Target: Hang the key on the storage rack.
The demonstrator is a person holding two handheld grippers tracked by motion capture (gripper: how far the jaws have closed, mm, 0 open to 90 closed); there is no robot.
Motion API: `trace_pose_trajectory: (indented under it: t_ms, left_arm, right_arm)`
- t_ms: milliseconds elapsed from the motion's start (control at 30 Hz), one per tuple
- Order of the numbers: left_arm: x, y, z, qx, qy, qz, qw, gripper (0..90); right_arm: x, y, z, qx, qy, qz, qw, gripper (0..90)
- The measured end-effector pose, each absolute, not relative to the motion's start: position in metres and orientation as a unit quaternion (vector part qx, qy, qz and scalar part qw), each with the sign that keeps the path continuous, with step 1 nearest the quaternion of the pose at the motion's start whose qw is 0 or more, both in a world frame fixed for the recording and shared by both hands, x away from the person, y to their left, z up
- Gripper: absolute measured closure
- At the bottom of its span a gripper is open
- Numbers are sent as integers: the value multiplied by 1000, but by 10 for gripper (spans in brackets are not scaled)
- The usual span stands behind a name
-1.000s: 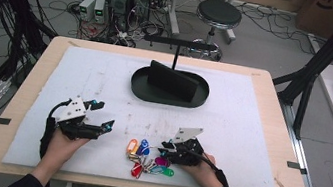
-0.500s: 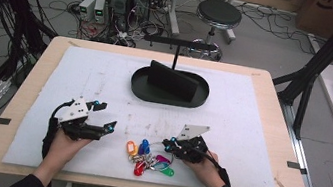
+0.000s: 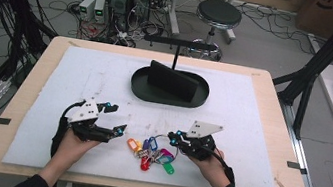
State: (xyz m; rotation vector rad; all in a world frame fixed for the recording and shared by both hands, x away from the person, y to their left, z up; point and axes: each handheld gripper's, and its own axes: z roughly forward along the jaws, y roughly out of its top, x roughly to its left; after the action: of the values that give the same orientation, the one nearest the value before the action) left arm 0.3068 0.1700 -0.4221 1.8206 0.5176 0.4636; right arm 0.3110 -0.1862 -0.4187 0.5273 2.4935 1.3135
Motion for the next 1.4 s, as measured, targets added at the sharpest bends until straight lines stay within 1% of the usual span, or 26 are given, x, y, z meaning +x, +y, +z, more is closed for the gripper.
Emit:
trace_pose_trajectory:
  t_ms: [200,267,467,600,733,967,1033,1300,1400]
  left_arm:
    - [309,157,-422,777,207,169,569,264]
    - [310,152,-422,778,205,151,575,266]
    - [311,135,-424,787,193,121,574,269]
    - [312,123,-427,795,181,96,570,287]
    - [314,111,-429,806,170,80,561,334]
    - [319,95,-433,819,166,66,545,415]
    - [321,91,-433,826,164,65,535,424]
    - [323,78,-436,841,162,66,512,562]
    - [323,76,-437,842,159,64,512,617]
  right_arm:
    - [310,-192,-413,174,854,468,148,880]
    - [309,-193,-411,174,848,478,147,880]
    - [307,-195,-408,167,845,489,141,881]
    - [305,-195,-406,161,842,496,139,881]
    - [305,-195,-405,157,842,497,139,881]
    - [304,-194,-405,156,842,497,139,881]
    - [304,-194,-405,155,842,497,139,881]
    - [303,-194,-404,153,842,498,139,881]
    - [303,-195,-404,152,843,498,139,881]
